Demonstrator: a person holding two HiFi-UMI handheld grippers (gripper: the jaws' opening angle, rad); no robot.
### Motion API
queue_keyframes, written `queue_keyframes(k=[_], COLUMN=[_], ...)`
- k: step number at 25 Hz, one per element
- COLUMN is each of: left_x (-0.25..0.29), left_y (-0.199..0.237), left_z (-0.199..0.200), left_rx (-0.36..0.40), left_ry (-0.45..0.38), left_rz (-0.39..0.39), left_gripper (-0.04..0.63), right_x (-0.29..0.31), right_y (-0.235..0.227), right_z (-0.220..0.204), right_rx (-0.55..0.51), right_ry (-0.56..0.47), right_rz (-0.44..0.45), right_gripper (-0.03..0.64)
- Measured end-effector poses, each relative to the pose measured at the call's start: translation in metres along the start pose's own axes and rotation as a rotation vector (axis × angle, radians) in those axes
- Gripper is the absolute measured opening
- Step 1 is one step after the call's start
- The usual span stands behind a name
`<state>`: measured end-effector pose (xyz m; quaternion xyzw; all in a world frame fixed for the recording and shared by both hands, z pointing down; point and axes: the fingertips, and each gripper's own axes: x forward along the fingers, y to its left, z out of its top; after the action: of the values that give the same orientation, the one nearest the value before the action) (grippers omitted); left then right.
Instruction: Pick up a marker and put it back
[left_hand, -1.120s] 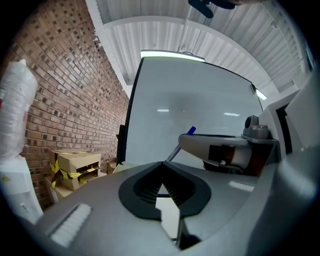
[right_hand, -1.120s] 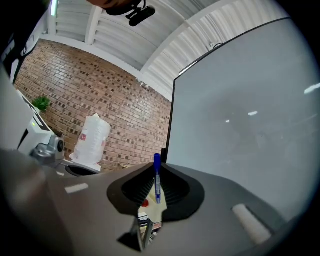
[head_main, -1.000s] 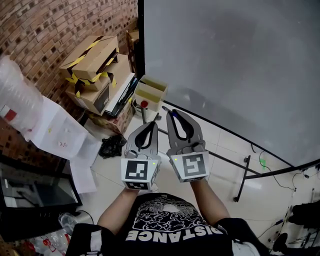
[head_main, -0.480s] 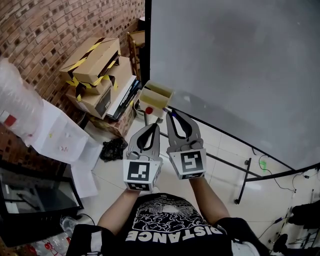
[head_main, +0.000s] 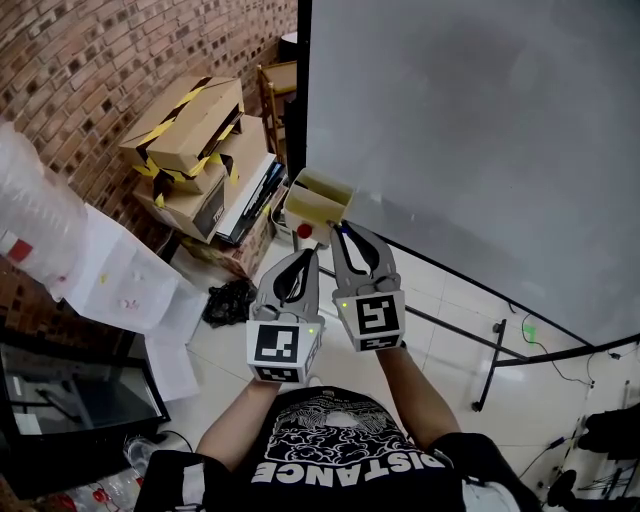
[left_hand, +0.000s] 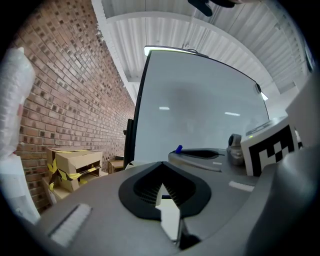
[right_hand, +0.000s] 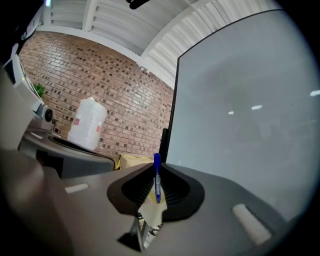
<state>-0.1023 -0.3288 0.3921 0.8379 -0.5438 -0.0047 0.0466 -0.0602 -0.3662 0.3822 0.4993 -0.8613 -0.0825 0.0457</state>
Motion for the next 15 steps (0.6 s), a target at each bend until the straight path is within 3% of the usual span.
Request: queue_keyframes(k=[15], left_x=[0.016], left_y=[0.01], left_z=[0.01], left_rx=[0.007], left_ry=[-0.041], left_rz=[-0.008], left_gripper=[0.005], right_x=[0.029], right_y=[-0.002], right_z=[-0.047], right_rx=[-0.008], right_ry=[0.118], right_rz=[-0.009], right_gripper=[0.037])
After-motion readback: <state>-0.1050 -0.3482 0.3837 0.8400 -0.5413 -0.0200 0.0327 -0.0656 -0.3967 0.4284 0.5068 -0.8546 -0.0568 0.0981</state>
